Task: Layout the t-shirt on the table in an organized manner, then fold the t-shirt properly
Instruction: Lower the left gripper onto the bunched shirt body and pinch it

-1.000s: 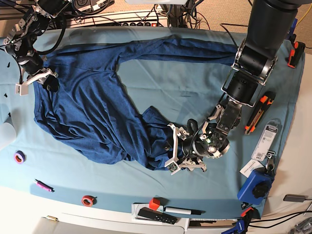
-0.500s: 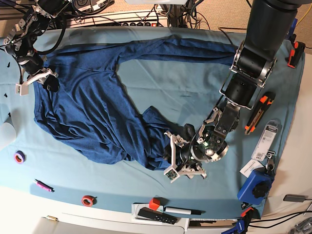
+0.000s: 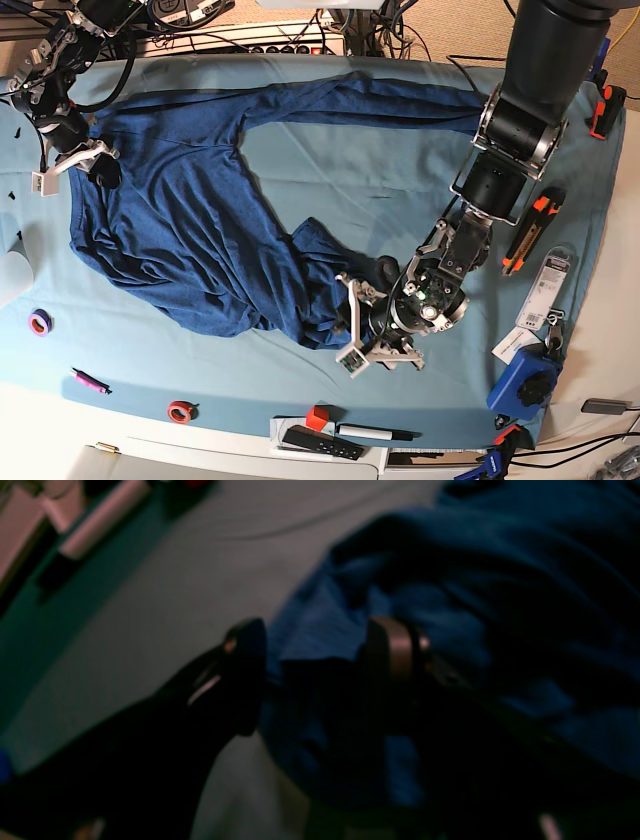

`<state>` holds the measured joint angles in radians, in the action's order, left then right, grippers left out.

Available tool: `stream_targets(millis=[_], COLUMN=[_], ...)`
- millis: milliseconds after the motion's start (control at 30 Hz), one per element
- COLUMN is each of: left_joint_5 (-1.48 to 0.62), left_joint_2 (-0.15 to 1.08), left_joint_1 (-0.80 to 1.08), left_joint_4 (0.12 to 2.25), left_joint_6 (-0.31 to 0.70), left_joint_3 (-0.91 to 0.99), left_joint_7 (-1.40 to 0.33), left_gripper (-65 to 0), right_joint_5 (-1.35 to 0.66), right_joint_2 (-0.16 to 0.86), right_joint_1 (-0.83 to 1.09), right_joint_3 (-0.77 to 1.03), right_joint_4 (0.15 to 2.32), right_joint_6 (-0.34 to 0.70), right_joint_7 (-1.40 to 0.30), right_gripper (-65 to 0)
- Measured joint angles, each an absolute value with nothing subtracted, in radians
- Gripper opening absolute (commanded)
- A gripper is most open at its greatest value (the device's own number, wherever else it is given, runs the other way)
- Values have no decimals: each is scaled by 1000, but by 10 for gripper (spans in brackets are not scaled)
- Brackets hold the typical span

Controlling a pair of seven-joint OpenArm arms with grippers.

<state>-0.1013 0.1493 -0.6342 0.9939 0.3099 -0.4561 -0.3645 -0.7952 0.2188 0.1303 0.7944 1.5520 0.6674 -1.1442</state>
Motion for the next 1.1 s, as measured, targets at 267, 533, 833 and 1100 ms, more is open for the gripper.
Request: stream_targets(millis=[267,533,833,1100], left_joint_5=[-101,-101,-68,-68], left_joint_2=[134,133,134,134], left_joint_1=[-631,-569,-557,-560], left_joint_4=[994,993,992,992], left_joint_6=[265,288,227,228], left_joint_3=[-456,-456,-456,-456], left_joint_7=[-364,-341,-305,-305], left_gripper=[-350,-350,-393,-500], right_joint_5=[-795,-795,-795,-795], right_joint_2=[219,219,219,219], right_joint_1=[130,130,130,130], right_joint_3=[794,794,794,794], right_joint_4=[1552,1552,1552,1552], right_joint_6=[667,667,667,667], right_joint_7=[-1144,-1144,-1144,-1144], right_gripper=[-465,-465,-465,-465])
